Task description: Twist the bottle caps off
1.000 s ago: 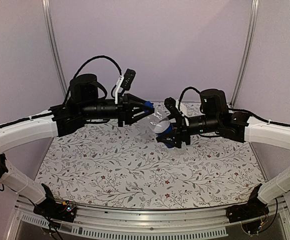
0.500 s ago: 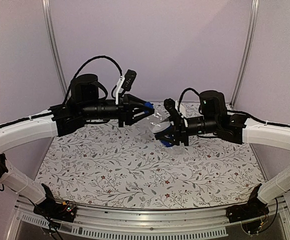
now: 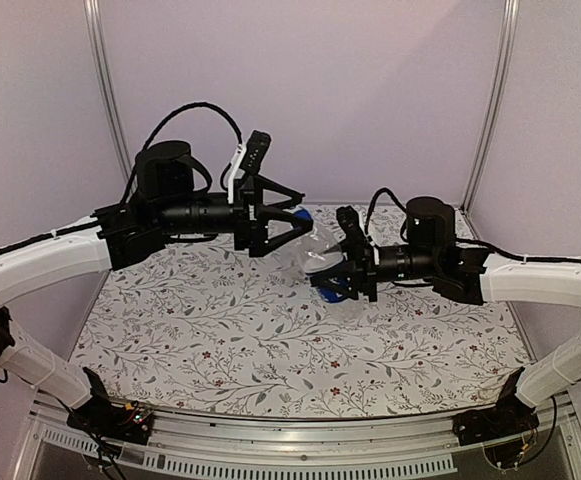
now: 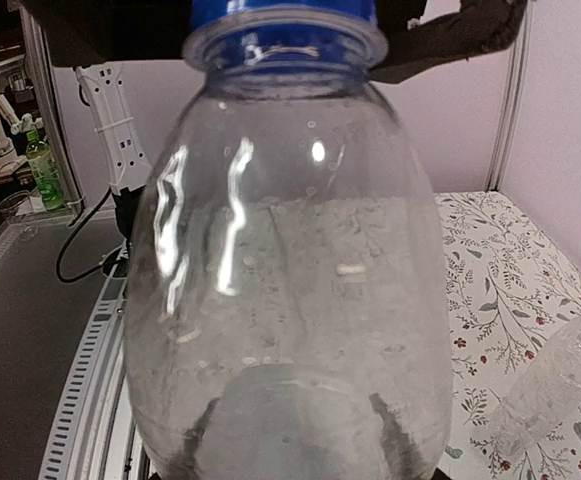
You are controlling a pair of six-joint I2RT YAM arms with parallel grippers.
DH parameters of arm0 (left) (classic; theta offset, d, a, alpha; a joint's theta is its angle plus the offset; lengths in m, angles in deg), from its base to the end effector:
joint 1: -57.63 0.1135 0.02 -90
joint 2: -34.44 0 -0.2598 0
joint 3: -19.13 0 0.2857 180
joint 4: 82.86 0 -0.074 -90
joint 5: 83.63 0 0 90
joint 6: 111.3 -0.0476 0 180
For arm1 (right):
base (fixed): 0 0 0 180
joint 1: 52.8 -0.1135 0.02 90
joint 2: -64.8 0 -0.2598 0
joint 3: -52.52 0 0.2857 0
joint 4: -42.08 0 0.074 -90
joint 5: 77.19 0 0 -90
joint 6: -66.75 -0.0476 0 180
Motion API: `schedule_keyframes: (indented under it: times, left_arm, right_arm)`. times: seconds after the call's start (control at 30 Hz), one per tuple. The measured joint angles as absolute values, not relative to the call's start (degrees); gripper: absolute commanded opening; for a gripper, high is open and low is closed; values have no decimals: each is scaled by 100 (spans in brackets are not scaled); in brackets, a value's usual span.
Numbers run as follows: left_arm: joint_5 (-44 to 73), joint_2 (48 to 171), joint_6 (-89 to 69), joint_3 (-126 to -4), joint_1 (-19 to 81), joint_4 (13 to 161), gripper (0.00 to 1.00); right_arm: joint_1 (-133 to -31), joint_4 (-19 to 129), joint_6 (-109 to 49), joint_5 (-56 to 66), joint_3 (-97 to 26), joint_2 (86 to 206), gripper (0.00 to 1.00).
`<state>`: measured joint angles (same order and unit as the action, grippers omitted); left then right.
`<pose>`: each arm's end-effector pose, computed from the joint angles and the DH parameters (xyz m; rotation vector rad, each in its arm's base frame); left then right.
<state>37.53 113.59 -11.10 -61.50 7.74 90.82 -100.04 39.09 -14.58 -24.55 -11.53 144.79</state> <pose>0.2202 -0.2996 0.3664 1.0111 1.4869 -1.2218 0.2222 0.2829 0.2658 -1.2808 1.3725 1.0552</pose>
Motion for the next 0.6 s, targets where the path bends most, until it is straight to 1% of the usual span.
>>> schedule_keyframes:
  times: [0.03,0.3,0.6]
  left_arm:
    - [3785,11342,-1108,-6157,774,9100,93]
    - [4209,11316,-1206,-6211,774,9251,85]
    - [4441,11648,-1318,-6788,774,9401,75]
  right_arm:
    - [-10004,3734,-1539,-2512,-1056,14479,36]
    - [-10004,2768,-2105,-2851,-777,14479,36]
    - [-10004,2113,-2544,-2853,-569,14479,36]
